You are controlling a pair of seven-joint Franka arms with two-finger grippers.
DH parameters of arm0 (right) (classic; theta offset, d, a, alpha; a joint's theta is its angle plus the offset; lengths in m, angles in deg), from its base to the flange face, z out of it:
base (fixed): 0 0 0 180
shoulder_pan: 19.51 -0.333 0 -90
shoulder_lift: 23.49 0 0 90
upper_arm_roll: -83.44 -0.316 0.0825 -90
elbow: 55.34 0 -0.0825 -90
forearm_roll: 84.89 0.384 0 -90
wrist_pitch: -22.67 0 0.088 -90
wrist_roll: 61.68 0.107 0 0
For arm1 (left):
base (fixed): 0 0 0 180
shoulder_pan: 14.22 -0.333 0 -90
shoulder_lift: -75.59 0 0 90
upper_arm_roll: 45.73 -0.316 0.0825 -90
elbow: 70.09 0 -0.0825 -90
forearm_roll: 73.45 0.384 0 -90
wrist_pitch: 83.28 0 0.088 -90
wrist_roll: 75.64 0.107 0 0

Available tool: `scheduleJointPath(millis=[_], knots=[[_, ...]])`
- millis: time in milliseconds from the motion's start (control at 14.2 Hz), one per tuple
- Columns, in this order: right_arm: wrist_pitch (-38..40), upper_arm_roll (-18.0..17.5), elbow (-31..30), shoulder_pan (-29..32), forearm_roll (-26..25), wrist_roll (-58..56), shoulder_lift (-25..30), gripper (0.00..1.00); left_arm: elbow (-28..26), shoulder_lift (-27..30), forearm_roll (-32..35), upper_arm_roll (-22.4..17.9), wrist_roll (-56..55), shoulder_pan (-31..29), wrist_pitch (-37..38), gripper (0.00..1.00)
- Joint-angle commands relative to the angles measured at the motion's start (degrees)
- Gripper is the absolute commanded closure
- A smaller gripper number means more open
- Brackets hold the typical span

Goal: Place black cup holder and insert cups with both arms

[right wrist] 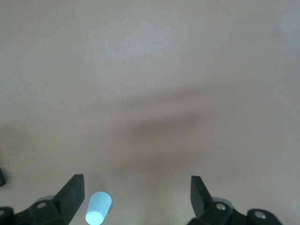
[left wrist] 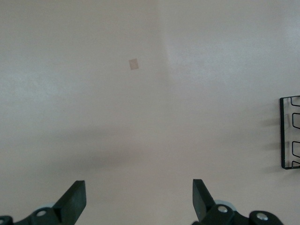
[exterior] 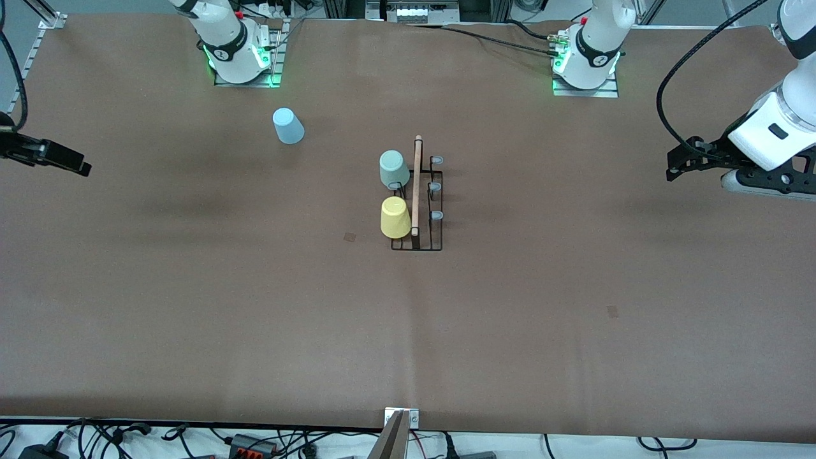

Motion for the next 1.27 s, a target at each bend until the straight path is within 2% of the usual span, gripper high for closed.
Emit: scheduleJointPath(millis=[0, 211, 422, 562, 703, 773, 1195], knots=[[-5.2, -2.8, -6.2, 1.8, 0.8, -0.2, 3.9, 0.0, 1.3, -0.6, -1.3, -0.2, 1.1, 0.0, 0.3, 0.0], [-6.6, -4.5, -7.5, 2.6, 0.4, -0.4, 5.8, 0.0, 1.4, -0.6, -1.3, -0.2, 1.1, 0.0, 0.3, 0.0], [-5.8, -4.4, -7.3, 1.4, 0.7, -0.3, 5.9, 0.0, 1.3, -0.6, -1.3, -0.2, 1.1, 0.0, 0.3, 0.0], [-4.9, -1.3, -7.0, -1.6, 0.7, -0.5, 5.8, 0.0, 1.3, -0.6, -1.3, -0.2, 1.1, 0.0, 0.3, 0.0], [-4.8, 1.9, -3.8, -6.2, 0.5, -0.2, 3.5, 0.0, 1.3, -0.6, -1.3, -0.2, 1.1, 0.0, 0.3, 0.0], [-4.8, 1.9, -2.3, -6.3, 0.3, -0.3, 2.8, 0.0, 1.3, -0.6, -1.3, -0.2, 1.1, 0.0, 0.3, 0.0], [-5.1, 1.9, -2.1, -6.1, 0.9, -0.9, 2.5, 0.0, 1.3, -0.6, -1.3, -0.2, 1.1, 0.0, 0.3, 0.0]])
